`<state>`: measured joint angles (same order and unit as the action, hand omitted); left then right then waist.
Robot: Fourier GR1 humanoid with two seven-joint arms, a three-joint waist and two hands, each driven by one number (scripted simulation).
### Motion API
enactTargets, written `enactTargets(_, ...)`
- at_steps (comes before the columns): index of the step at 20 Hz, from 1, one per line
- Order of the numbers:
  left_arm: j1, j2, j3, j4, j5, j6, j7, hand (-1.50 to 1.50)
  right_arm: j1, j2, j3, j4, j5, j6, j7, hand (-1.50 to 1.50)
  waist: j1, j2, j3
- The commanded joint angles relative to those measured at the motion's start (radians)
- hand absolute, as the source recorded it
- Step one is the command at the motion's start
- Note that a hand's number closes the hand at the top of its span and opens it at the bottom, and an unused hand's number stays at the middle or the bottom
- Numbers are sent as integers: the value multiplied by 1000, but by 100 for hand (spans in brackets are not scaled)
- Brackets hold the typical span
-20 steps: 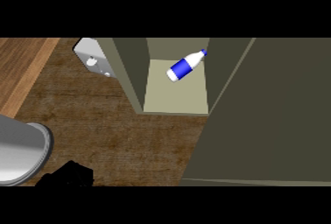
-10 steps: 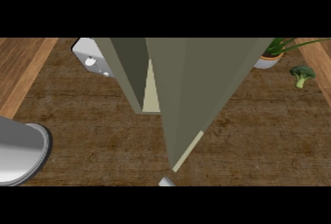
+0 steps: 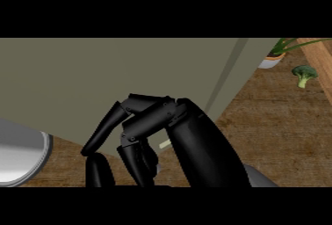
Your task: Pick up the bottled water, place it into the cabinet and close the cabinet
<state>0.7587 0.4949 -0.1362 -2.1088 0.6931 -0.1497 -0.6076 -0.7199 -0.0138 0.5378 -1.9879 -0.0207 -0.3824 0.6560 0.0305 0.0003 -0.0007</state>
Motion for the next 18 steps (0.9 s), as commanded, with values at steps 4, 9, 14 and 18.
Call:
enactTargets(4, 37, 39, 137, 46, 99, -123, -13, 150, -110, 2, -203, 289, -126, 138, -155, 150, -2, 4, 0)
enactTargets(9, 69, 4, 143, 46, 79, -143, -15, 150, -140, -14, -280, 473, -164, 227, -265, 150, -7, 3, 1)
enactTargets(14, 25, -2, 154, 52, 90, -147, 21, 150, -234, 13, -330, 734, -165, 261, -357, 150, -1, 7, 0)
enactTargets(18, 65, 23, 181, 14, 123, -181, 51, 150, -263, 14, -326, 815, -141, 235, -394, 150, 6, 8, 0)
